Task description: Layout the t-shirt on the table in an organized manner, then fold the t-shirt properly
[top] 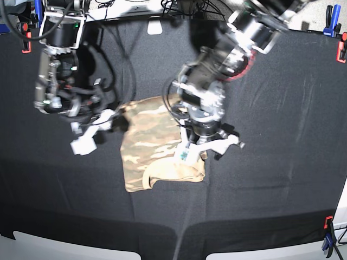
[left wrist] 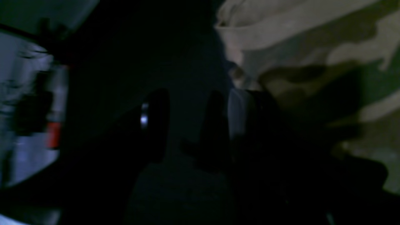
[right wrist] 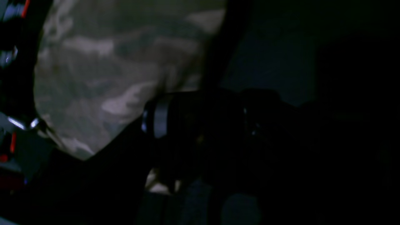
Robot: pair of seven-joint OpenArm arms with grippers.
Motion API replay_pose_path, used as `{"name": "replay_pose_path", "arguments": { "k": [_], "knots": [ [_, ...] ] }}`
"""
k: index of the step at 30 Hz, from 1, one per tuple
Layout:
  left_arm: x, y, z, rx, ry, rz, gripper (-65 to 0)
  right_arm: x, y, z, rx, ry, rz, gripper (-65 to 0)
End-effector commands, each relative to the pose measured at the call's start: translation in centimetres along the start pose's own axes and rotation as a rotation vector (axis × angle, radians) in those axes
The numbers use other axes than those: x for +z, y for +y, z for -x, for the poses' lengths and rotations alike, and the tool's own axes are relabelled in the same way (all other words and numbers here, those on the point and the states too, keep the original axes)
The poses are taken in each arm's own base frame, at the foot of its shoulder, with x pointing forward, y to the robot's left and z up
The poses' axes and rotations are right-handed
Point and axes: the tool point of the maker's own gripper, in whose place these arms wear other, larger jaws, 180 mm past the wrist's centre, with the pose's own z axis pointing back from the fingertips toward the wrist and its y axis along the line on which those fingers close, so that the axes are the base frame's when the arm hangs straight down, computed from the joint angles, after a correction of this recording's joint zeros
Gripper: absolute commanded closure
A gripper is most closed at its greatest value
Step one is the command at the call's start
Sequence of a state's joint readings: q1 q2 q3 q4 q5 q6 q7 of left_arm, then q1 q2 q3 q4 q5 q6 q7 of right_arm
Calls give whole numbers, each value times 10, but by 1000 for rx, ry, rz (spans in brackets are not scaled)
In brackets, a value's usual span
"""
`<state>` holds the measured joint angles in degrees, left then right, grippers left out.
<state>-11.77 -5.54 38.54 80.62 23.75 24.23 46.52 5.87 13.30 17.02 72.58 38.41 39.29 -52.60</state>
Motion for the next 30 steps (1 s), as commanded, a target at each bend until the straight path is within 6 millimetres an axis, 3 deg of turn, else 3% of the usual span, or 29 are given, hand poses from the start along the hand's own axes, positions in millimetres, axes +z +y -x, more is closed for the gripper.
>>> {"name": "replay_pose_path", "arguments": {
  "k": [1, 4, 8, 11, 14, 18, 21, 30],
  "knots": [
    [-1, 17, -22, 47, -64, -16, -280, 10, 0, -31, 37, -93, -1, -254],
    [3, 31, -28, 147, -115, 49, -280, 23, -7, -43, 42, -133, 31, -254],
    [21, 64, -45, 156, -207, 31, -280, 32, -13, -39, 42, -99, 58, -254],
    [31, 85, -47, 166, -230, 6, -280, 42, -16, -36, 49, -109, 81, -254],
    [34, 107, -28, 203, -200, -33, -280, 57, -15, -30, 64, -123, 109, -254],
    [37, 130, 18, 221, -90, -61, -279, 79, -11, -15, 86, -128, 144, -254],
    [49, 140, 44, 186, -50, -50, -279, 94, -5, -2, 113, -110, 169, -254],
    [104, 152, 82, 34, -10, -17, -279, 128, 37, 39, 226, -7, 182, -254]
  ]
}}
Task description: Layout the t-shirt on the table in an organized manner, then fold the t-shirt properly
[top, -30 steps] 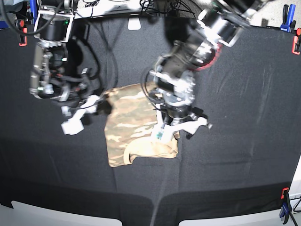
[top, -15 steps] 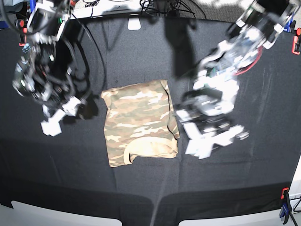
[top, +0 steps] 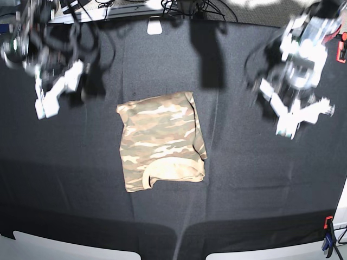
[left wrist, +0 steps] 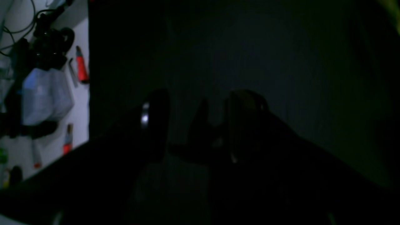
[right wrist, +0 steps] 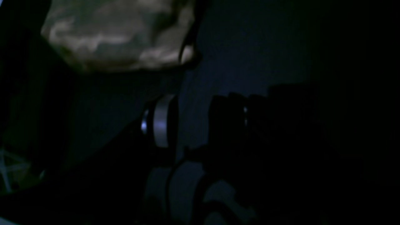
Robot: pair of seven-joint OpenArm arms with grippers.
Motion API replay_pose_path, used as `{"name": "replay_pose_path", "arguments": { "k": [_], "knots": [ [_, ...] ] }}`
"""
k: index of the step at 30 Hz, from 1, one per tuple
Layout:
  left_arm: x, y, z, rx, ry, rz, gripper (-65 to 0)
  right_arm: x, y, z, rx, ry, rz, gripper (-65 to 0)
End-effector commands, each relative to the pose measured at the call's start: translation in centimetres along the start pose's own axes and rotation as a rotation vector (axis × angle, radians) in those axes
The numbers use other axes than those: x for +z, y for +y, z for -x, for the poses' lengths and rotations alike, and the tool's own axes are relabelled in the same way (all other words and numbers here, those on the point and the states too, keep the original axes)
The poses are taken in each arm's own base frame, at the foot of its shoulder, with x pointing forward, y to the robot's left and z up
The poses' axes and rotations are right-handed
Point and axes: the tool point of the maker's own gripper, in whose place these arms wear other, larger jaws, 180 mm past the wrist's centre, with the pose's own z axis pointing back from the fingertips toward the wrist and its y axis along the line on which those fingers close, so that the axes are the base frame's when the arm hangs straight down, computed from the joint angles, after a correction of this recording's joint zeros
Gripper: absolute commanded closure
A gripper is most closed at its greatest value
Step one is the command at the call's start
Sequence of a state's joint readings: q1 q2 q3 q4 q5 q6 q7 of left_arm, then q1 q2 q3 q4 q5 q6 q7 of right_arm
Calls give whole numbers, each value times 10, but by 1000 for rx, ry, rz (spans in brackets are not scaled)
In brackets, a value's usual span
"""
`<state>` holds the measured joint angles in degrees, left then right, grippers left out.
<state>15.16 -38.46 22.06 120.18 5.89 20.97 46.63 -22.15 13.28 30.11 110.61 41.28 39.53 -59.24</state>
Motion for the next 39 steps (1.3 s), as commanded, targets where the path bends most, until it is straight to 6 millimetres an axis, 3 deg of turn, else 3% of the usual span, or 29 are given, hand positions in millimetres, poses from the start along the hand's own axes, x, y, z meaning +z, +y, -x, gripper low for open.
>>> {"name": "replay_pose_path", "arguments": {
  "k": [1, 6, 15, 29, 35, 39],
  "knots": [
    [6, 8, -3, -29, -27, -24, -279, 8, 5, -7, 33, -27, -7, -254],
    [30, -1, 33, -79, 49, -9, -279, 27, 18, 20, 35, 37, -4, -254],
    [75, -14, 67, -134, 120, -2, -279, 72, 9, 81, -66, 181, 71, -254],
    [137, 19, 151, -170, 426, -81, -279, 137, 31, 158, -191, 419, 74, -254],
    [166, -12, 182, -55, 539, 22, -279, 146, 34, 166, -203, 421, 85, -254],
    [177, -56, 218, -47, 619, 208, -279, 145, 25, 173, -206, 410, 110, -254]
  ]
}}
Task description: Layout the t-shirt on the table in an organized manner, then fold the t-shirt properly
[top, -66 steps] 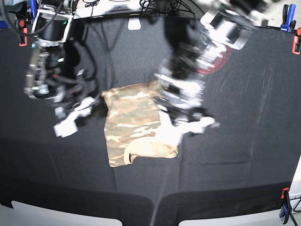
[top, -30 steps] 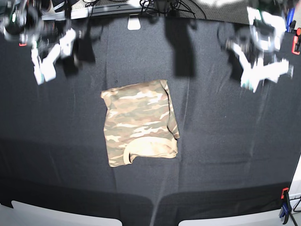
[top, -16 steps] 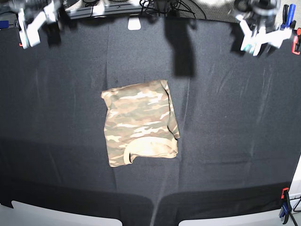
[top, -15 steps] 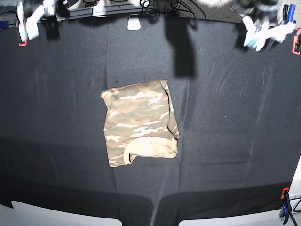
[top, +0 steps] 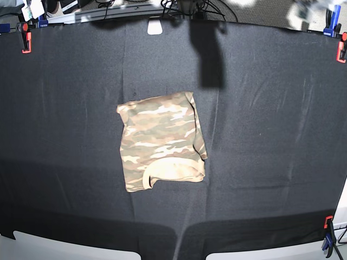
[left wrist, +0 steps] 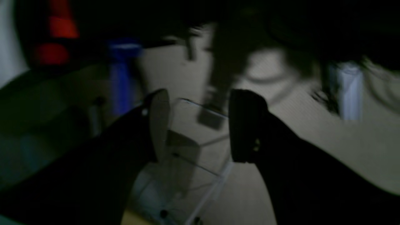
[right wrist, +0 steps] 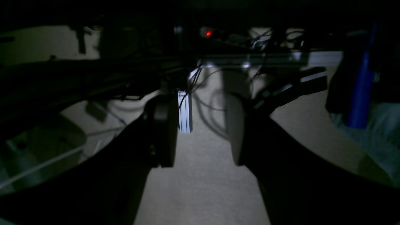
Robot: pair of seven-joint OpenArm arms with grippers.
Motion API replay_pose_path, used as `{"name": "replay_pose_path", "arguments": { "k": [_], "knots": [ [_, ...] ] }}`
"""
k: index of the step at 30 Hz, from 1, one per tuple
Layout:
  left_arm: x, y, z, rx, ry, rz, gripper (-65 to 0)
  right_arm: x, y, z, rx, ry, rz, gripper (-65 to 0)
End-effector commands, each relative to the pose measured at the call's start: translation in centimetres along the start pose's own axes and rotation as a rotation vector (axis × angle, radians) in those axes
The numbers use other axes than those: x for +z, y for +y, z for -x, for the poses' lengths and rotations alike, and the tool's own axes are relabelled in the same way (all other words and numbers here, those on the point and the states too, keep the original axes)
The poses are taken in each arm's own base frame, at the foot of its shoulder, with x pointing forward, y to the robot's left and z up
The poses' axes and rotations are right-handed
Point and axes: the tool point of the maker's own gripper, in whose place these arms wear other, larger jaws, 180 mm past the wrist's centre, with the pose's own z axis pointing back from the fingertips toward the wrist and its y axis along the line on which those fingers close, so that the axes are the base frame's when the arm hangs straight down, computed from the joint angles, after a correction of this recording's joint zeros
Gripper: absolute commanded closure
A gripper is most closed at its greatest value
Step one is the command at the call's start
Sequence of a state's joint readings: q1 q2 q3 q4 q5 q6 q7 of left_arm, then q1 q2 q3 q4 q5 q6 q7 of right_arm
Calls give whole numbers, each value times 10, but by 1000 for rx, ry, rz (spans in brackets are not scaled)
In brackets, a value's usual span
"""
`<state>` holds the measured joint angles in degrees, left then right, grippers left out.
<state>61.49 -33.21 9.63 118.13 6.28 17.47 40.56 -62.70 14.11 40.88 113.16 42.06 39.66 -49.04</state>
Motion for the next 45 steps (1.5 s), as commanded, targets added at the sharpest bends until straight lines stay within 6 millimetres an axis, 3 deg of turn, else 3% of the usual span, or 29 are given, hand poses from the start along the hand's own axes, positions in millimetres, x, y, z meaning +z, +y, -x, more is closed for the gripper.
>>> {"name": "replay_pose_path", "arguments": {
  "k": [1, 4, 9, 18, 23, 29, 33, 42, 45],
  "knots": [
    [-2, -9, 10, -17, 13, 37, -279, 0, 1, 1, 11, 1, -12, -254],
    [-25, -32, 44, -52, 86, 114, -279, -15, 1, 28, 42, 100, -37, -254],
    [-76, -47, 84, -15, 189, 110, -279, -54, 9, 67, 131, 212, -111, -254],
    [-145, -93, 91, 148, 275, 130, -279, -152, 29, 107, 112, 375, -263, -254],
    [-169, -108, 92, 154, 287, 172, -279, -190, 30, 125, 175, 506, -286, -254],
    [-181, -125, 110, 140, 340, 306, -279, -219, 5, 131, 231, 540, -165, -254],
    [-183, -123, 121, 139, 390, 307, -279, -227, -12, 131, 260, 549, -88, -254],
    [-179, -139, 118, 148, 402, 333, -279, -227, -12, 131, 271, 570, -89, -254],
    [-180, -147, 110, 156, 386, 345, -279, -228, -3, 127, 240, 559, -122, -254]
  ]
}}
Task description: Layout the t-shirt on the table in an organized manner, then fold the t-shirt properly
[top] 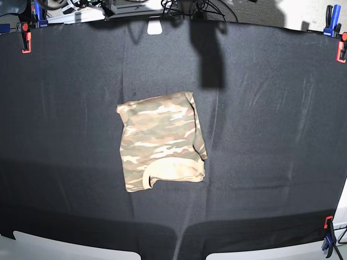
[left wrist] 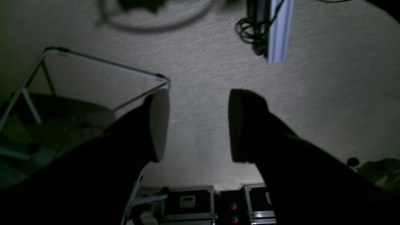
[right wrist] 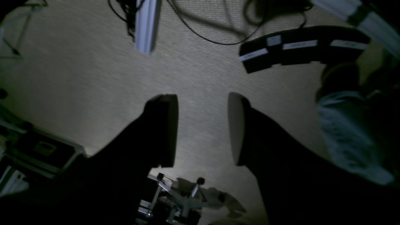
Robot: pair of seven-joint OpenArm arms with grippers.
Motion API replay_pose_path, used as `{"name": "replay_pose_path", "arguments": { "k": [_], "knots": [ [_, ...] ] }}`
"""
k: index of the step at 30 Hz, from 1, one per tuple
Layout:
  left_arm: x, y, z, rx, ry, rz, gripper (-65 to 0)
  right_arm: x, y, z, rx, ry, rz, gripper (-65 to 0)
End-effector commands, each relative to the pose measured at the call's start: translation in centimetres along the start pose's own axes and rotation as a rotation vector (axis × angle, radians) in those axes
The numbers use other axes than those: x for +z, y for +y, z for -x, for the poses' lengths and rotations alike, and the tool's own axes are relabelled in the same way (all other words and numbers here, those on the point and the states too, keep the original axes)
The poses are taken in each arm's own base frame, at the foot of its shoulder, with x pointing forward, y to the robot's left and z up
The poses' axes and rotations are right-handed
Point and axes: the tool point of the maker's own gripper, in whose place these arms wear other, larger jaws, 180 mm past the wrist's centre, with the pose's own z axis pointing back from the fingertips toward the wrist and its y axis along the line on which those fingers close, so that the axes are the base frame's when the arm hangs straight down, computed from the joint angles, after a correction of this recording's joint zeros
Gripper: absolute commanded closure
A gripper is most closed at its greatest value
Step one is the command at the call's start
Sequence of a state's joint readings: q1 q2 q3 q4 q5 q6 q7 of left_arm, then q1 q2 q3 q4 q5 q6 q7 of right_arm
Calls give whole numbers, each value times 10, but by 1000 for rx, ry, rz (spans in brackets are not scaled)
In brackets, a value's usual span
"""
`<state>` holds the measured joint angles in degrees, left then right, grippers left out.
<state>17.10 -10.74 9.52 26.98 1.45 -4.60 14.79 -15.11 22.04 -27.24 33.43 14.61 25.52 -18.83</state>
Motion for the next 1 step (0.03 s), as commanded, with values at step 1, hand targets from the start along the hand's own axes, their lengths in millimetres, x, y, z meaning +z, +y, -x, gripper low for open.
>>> {"name": "replay_pose_path", "arguments": {
  "k": [1],
  "knots": [
    [0, -1, -2, 0, -5, 4, -279, 3, 0, -4, -7, -19, -17, -254]
  ]
}}
